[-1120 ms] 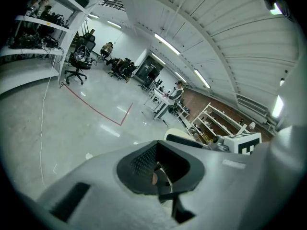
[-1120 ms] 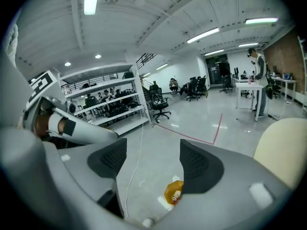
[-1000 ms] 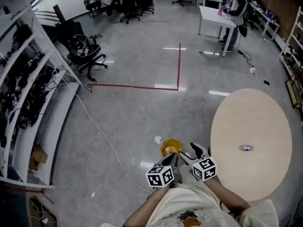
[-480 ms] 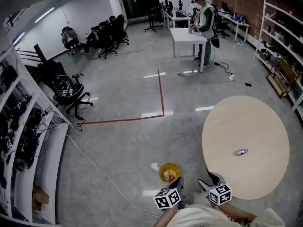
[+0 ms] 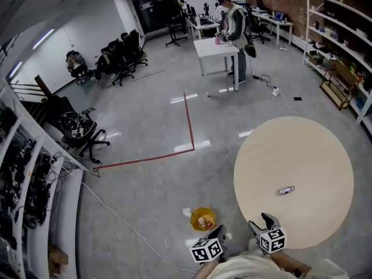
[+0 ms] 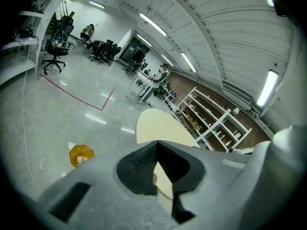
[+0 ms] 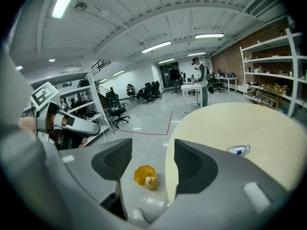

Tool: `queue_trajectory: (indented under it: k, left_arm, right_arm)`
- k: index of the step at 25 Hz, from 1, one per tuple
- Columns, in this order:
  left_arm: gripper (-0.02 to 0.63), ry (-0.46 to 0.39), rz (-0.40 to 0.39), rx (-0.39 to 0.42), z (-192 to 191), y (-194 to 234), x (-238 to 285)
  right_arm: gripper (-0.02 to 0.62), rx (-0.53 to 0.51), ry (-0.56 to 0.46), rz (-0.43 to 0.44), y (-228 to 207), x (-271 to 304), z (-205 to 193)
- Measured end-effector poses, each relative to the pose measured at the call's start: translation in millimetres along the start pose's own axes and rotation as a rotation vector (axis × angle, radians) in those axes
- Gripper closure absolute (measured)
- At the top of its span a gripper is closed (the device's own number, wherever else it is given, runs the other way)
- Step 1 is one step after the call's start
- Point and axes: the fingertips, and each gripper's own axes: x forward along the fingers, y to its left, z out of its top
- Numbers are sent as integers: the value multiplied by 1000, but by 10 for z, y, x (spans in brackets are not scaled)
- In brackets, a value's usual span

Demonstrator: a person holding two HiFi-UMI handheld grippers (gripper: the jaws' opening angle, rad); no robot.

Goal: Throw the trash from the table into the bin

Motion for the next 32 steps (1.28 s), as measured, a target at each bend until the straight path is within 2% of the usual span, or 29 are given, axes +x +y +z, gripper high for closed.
queue_trajectory:
  k: [3, 7, 12, 16, 20, 23, 26, 32]
  left_arm:
    - [606, 47, -4, 18, -174, -197, 222]
    - [606, 60, -11, 35, -206, -368, 425]
    - [606, 32, -37, 81, -29, -679, 718]
    - [606, 75, -8, 71, -181, -871, 820]
    - [606, 63, 5, 60, -483, -1092, 1227]
    - [606, 70, 28, 64, -735, -1187, 1309]
    - [606, 55, 47, 49, -790, -1237, 1354]
    - [606, 91, 94, 136, -951, -1270, 1544]
  right_arm:
    - [308, -22, 15, -37, -362, -37, -158]
    - [291, -15, 14, -70, -710, 11, -227]
    - [242, -12, -40, -91, -1230, 74, -16]
    - [194, 1, -23, -133, -1656, 38, -95]
    - [146, -22, -31, -174, -2377, 179, -207]
    - [109, -29, -23, -211, -2687, 196, -368]
    - [87, -45, -3, -241, -2951, 240, -433]
    - [71, -29, 42, -305, -3373, 440, -673]
